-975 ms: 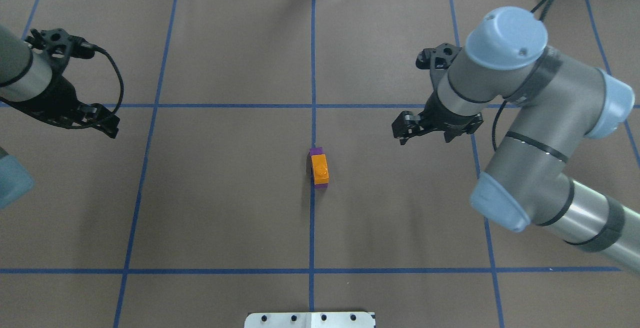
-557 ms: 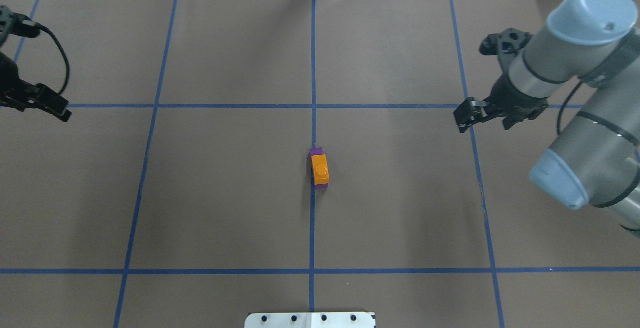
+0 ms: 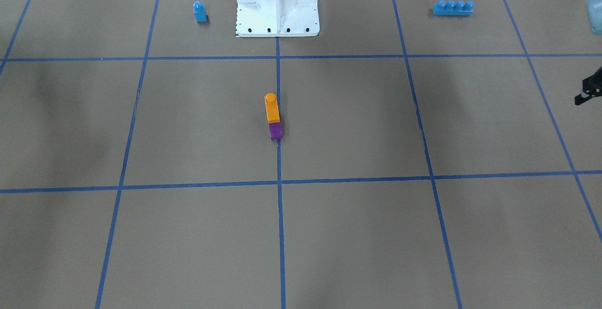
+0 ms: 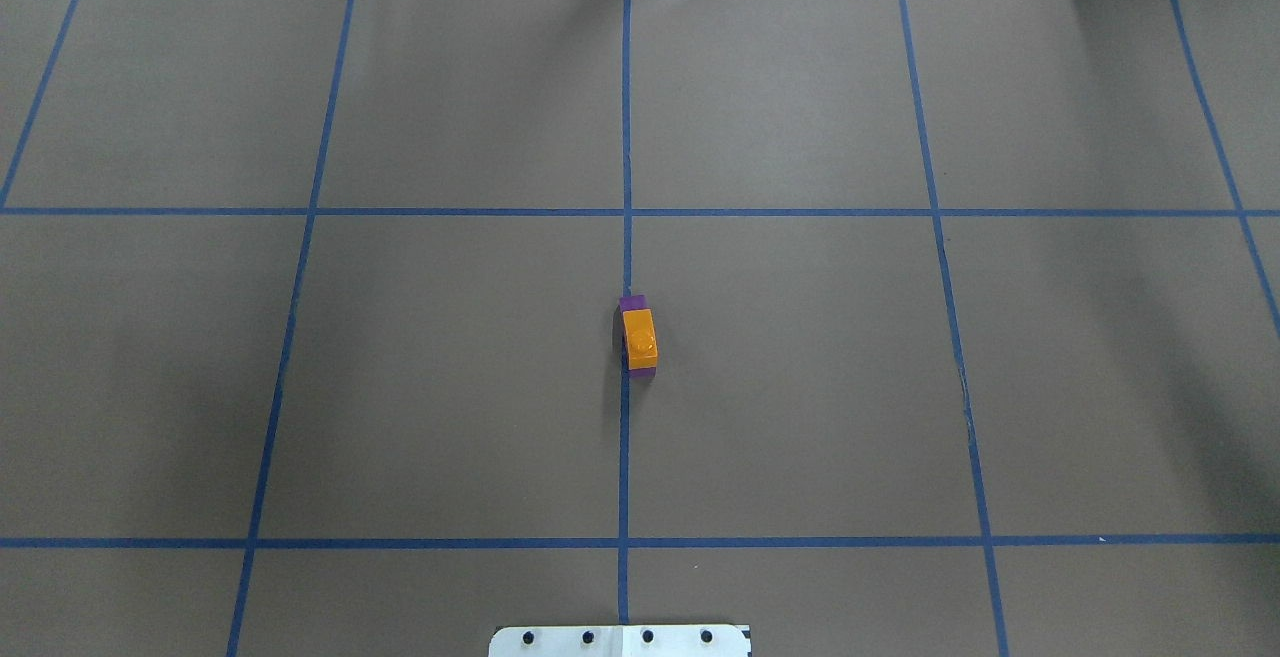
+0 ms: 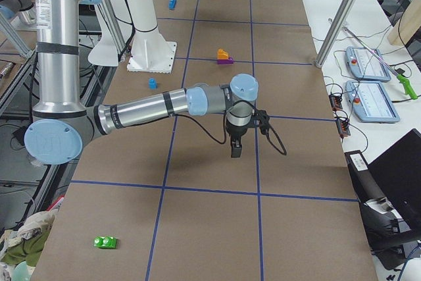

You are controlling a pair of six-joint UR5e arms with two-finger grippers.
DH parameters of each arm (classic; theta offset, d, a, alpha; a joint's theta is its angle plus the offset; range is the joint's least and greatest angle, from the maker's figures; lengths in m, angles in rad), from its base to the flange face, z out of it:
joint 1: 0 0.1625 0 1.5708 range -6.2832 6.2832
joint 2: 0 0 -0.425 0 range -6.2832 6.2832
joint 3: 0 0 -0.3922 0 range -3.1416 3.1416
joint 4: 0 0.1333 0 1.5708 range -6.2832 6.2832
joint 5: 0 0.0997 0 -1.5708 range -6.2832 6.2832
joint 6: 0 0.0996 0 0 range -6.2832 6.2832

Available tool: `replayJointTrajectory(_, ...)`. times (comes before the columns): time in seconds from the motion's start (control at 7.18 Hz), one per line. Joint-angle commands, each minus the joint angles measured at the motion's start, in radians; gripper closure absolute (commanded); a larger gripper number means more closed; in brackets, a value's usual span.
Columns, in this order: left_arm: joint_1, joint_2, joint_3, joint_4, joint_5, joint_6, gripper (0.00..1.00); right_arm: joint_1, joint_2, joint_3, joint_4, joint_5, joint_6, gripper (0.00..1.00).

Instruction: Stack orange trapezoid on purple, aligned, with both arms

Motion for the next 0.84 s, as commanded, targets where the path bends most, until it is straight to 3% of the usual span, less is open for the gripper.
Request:
replayJointTrajectory(0.0, -0.056, 0.011, 0.04, 0.002, 0.002, 0.012, 0.0, 0.089, -0.027, -0.054, 0.0, 0.034, -0.097, 0.0)
replayJointTrajectory(0.28, -0.056, 0.019, 0.043, 0.002, 0.013, 0.003, 0.0, 0.089, -0.061, -0.046, 0.002, 0.035, -0.137, 0.0)
replayJointTrajectory(0.7, -0.056, 0.022, 0.035, 0.002, 0.029, -0.086, 0.0, 0.089, -0.021, -0.048, 0.002, 0.031, -0.137, 0.0)
